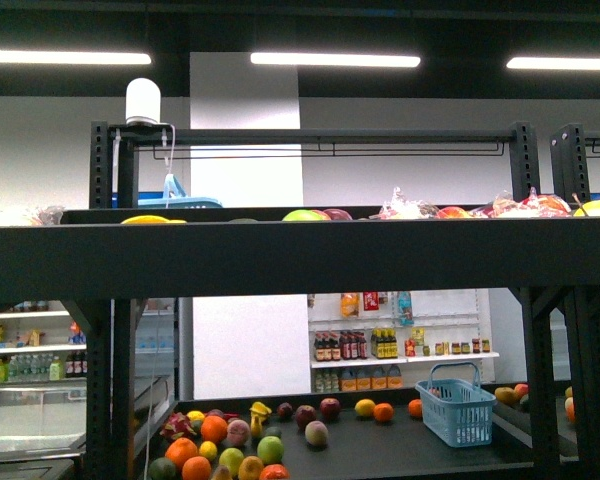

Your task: Pick lemon from shelf

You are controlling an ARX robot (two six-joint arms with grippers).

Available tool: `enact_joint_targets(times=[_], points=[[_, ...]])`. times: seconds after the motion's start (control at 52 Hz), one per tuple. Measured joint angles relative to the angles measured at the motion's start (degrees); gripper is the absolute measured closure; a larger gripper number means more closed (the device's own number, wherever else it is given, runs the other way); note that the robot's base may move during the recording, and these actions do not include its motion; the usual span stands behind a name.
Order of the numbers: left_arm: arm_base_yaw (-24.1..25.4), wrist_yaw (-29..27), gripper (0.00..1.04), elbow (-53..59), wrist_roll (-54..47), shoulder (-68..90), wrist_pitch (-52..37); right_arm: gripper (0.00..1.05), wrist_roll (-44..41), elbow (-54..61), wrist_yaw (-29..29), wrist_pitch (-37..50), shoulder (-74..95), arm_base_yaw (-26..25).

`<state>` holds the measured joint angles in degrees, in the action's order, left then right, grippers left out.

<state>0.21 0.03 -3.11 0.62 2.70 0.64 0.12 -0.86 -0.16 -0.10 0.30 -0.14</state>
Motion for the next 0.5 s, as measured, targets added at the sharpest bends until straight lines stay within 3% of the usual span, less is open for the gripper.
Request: enact_joint_targets(times=[0.461, 0.5], points=[[0.0, 0.0, 1.02, 2.3, 0.0, -2.4, -0.3, 0.07, 0.0, 0.0, 0.0, 0.0, 0.0, 0.0], [0.0, 0.0, 0.94, 2.3, 0.0, -2.4, -0.3, 0.07, 0.0, 0.0, 0.0, 0.0, 0.0, 0.0]])
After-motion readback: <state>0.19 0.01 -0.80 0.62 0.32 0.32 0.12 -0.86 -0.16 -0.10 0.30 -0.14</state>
